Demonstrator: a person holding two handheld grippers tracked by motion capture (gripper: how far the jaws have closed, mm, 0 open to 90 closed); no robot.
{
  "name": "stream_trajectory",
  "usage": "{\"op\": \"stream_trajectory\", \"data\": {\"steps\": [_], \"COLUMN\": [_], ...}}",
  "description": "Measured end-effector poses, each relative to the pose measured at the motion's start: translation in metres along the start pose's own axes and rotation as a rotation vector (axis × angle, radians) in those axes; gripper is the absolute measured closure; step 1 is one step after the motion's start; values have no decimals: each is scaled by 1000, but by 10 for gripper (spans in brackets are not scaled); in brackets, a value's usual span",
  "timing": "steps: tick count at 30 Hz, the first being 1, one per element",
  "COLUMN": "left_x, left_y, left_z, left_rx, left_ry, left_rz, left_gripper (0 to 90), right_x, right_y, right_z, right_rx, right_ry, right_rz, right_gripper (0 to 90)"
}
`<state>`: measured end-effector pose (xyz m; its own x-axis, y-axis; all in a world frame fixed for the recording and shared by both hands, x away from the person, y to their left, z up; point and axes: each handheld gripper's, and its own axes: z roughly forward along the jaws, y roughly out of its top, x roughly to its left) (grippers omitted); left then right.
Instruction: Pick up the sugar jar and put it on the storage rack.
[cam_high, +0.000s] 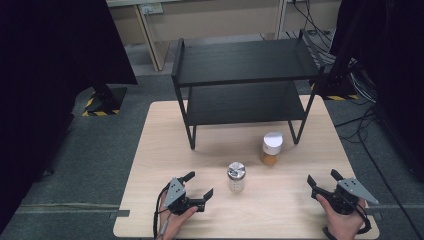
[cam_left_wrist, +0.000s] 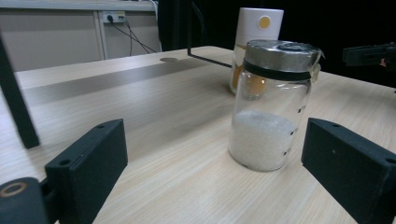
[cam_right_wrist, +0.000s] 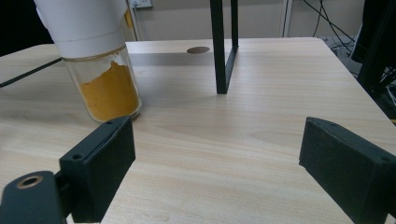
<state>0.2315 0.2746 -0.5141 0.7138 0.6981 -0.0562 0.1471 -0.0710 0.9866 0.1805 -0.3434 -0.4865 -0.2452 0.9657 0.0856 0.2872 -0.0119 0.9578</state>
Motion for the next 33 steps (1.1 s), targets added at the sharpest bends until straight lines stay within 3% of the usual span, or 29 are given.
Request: {"op": "stream_trajectory", "data": {"steps": [12, 33], "left_x": [2, -6], "left_y": [7, 18], "left_z": [23, 58], "left_rx": [20, 53], "left_ry": [-69, -126], "left_rz": [8, 39], "left_gripper": [64, 73], "right_x": [-1, -3], "right_y": [0, 0], "right_z": [0, 0], "right_rx": [-1, -1], "right_ry": [0, 7], "right_rz": [11, 22], "right_gripper": [108, 107]}}
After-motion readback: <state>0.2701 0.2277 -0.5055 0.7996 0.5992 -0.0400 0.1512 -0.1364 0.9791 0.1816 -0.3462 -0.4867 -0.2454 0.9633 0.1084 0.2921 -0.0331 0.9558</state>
